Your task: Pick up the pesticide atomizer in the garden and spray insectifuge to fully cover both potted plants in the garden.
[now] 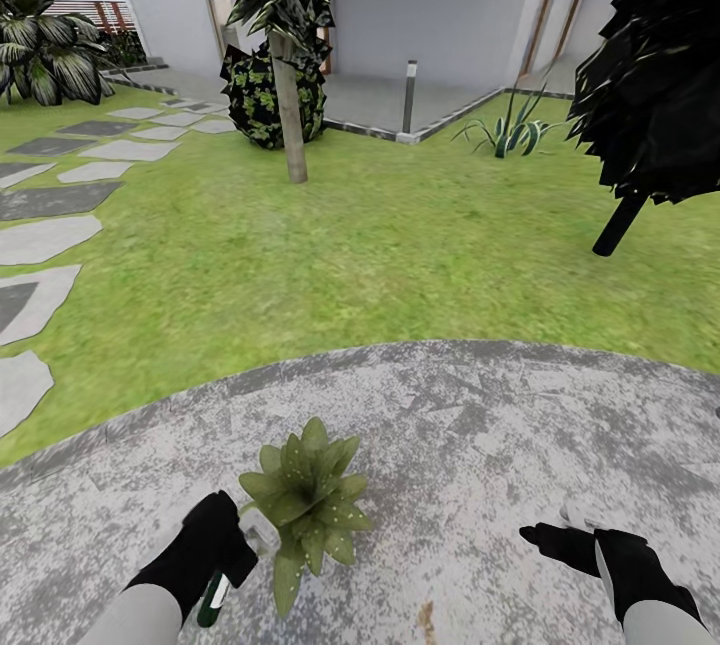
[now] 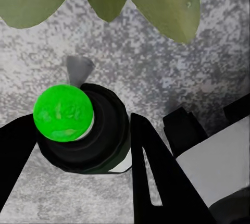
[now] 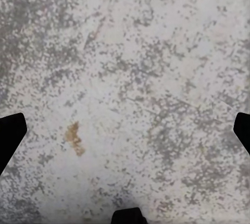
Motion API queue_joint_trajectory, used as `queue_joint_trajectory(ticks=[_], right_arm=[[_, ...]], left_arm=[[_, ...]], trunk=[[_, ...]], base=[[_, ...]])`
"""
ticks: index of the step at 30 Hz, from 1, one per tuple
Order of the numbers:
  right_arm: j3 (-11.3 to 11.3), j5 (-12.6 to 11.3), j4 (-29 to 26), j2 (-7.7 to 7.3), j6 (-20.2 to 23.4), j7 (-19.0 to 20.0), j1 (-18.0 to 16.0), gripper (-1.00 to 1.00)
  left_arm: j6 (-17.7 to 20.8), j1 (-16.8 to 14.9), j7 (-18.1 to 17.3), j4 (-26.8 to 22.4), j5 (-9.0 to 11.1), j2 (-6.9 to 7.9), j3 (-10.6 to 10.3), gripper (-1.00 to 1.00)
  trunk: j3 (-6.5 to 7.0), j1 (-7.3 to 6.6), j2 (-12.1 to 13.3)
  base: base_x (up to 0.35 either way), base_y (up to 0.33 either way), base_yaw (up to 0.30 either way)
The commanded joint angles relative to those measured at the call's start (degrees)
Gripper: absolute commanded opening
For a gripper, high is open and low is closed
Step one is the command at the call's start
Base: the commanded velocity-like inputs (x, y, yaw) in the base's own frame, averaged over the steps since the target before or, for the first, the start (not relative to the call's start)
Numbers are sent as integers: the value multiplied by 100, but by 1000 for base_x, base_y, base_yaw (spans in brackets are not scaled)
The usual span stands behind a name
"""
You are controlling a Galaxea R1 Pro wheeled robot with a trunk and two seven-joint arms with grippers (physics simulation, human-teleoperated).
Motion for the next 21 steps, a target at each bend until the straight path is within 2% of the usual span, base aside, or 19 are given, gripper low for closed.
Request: queue_joint_trajectory(ticks=[1, 10, 21], right_arm=[[-35, 60, -9, 4, 12, 54, -7, 100], [-36, 64, -9, 4, 12, 54, -7, 100], [-33, 63, -9, 4, 12, 51, -7, 100]], left_arm=[[-17, -2, -55, -6, -12, -9, 33, -100], [-37, -2, -10, 295, 42, -11, 33, -100], [-38, -2, 31, 308, 50, -11, 33, -100]], trunk=[[-7, -1, -2], [-65, -1, -2], [-99, -1, -2]], base=[[0, 0, 0], [0, 0, 0], [0, 0, 0]])
